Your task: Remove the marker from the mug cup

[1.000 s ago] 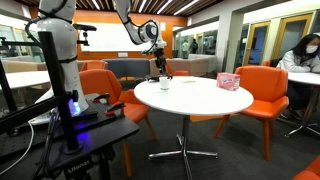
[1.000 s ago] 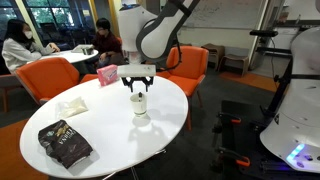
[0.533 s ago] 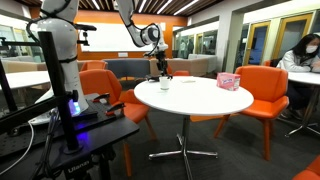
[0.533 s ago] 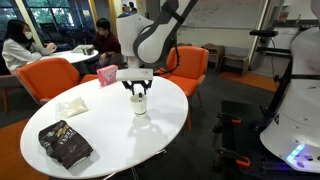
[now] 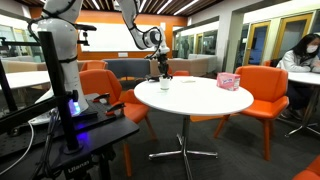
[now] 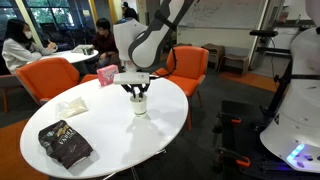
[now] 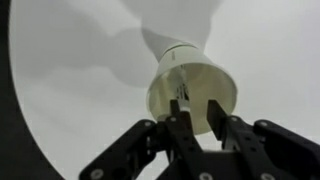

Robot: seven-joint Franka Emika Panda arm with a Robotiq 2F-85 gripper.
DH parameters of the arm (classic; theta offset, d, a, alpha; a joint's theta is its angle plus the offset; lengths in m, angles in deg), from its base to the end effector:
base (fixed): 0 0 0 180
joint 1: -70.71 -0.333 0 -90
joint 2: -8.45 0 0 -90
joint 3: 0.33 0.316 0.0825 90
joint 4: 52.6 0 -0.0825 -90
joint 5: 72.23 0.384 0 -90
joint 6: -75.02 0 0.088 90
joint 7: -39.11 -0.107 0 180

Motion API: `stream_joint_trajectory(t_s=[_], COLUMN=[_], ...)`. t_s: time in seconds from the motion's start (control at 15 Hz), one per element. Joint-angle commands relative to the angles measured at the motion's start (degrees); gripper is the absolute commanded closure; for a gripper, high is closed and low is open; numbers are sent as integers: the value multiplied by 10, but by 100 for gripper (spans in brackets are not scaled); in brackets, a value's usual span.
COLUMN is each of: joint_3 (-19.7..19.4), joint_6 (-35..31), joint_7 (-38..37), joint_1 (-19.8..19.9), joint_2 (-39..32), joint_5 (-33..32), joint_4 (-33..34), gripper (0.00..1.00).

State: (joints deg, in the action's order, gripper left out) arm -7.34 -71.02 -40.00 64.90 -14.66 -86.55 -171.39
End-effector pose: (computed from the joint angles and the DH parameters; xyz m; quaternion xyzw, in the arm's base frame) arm 0.5971 -0.0078 0.2409 0.8245 -0.5564 0.0884 0.0533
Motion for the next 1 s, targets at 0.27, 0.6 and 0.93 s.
stream_joint_trajectory(t_s=[0.27, 0.6, 0.93], joint_3=[-23, -33, -35], joint_6=[36, 40, 37], joint_7=[-7, -10, -7], joint_1=[-22, -26, -31], joint_2=[-29, -43, -53], joint_5=[15, 12, 12], joint_4=[36, 43, 45], gripper=[61, 62, 99])
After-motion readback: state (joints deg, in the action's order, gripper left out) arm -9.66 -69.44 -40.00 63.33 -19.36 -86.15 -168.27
